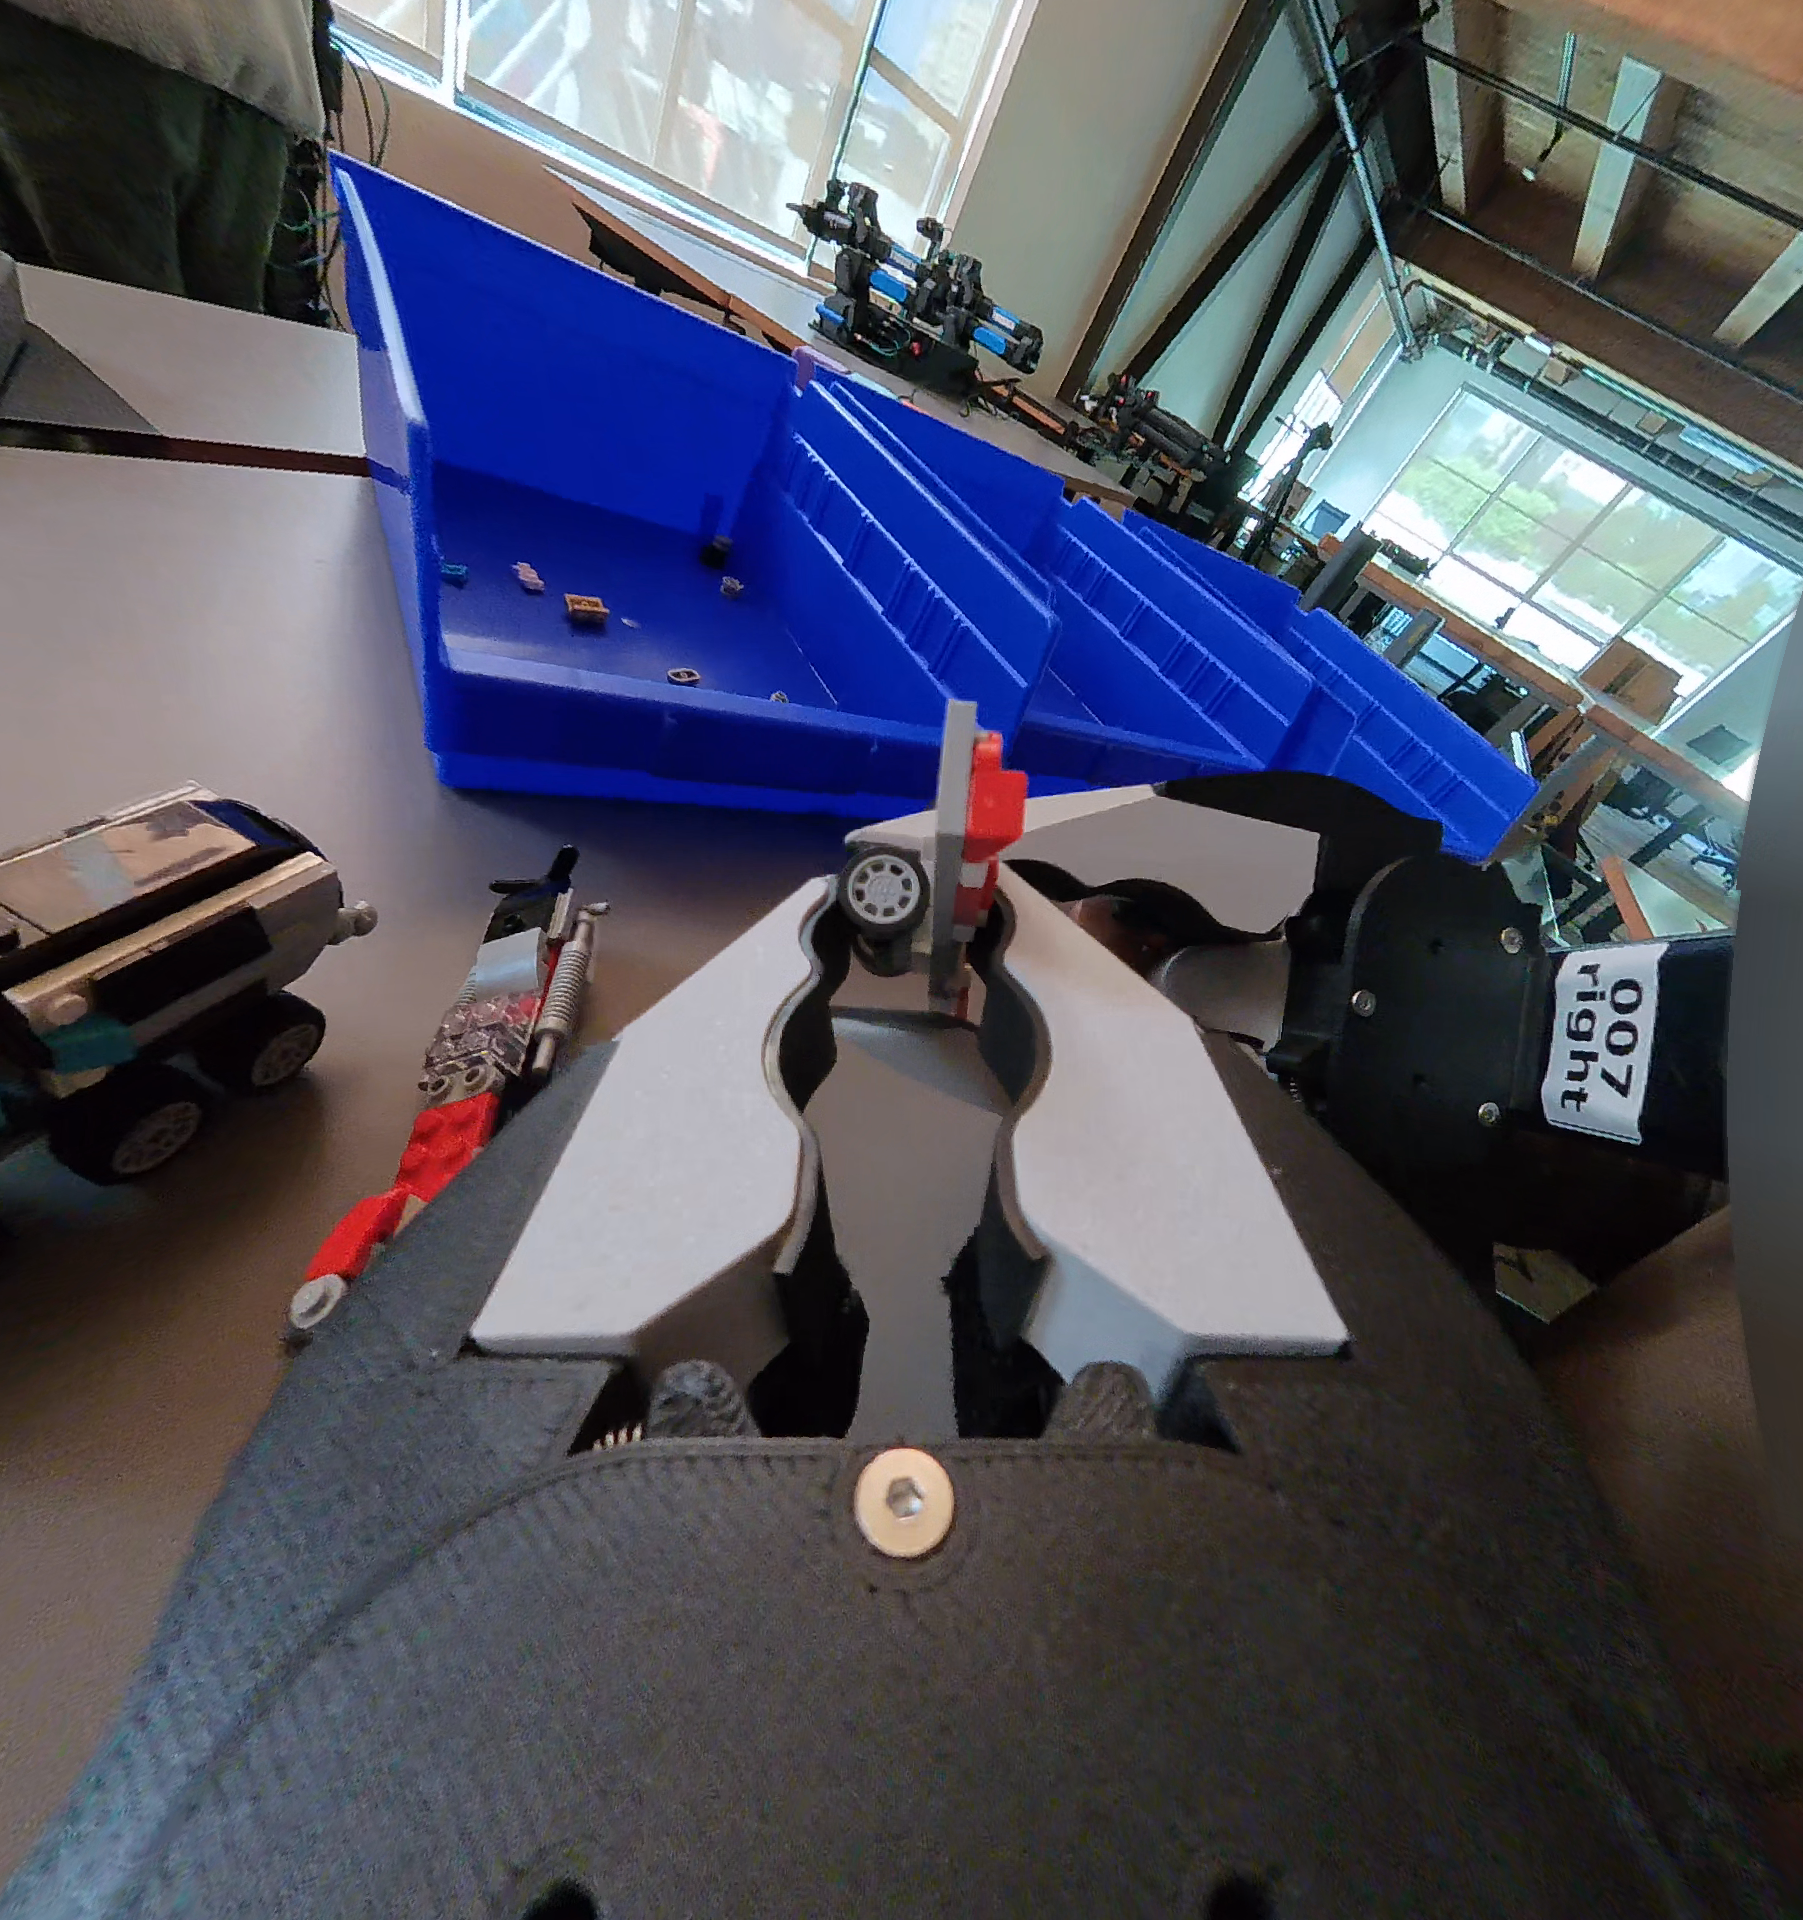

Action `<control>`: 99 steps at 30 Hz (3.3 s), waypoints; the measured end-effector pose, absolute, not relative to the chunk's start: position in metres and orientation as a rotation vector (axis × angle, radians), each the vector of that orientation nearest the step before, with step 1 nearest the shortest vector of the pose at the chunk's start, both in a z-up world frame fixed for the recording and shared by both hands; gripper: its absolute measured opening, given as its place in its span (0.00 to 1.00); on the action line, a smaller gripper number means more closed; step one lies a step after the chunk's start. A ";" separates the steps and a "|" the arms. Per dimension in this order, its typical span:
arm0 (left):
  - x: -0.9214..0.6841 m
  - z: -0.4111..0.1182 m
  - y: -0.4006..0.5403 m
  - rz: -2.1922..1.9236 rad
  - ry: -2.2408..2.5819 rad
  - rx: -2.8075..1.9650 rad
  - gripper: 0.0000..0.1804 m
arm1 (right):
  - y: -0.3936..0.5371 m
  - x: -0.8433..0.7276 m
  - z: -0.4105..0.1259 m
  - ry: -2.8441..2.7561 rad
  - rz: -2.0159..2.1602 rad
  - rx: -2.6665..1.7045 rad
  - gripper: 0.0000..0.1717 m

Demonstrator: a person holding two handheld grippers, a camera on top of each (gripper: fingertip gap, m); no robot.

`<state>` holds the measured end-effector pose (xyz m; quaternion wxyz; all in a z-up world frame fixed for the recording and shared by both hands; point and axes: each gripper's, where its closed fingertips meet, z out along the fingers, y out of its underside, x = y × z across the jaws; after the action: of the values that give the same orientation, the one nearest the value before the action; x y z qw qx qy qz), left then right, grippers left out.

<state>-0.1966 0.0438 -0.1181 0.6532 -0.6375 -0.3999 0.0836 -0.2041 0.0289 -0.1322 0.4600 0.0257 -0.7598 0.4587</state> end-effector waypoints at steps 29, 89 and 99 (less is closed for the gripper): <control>-0.204 -0.143 0.037 -0.238 -1.187 -1.214 0.14 | 0.027 -0.214 -0.150 -1.859 0.919 0.119 0.17; -0.209 -0.141 0.032 -0.167 -1.151 -1.270 0.14 | 0.029 -0.204 -0.136 -1.821 1.037 0.151 0.16; -0.210 -0.145 0.031 -0.282 -1.199 -1.199 0.14 | 0.029 -0.206 -0.138 -1.852 1.072 0.123 0.16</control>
<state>-0.2102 0.0315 -0.1446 0.6527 -0.5284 -0.5285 -0.1244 -0.2063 0.0289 -0.1380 0.4785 0.0503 -0.7588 0.4390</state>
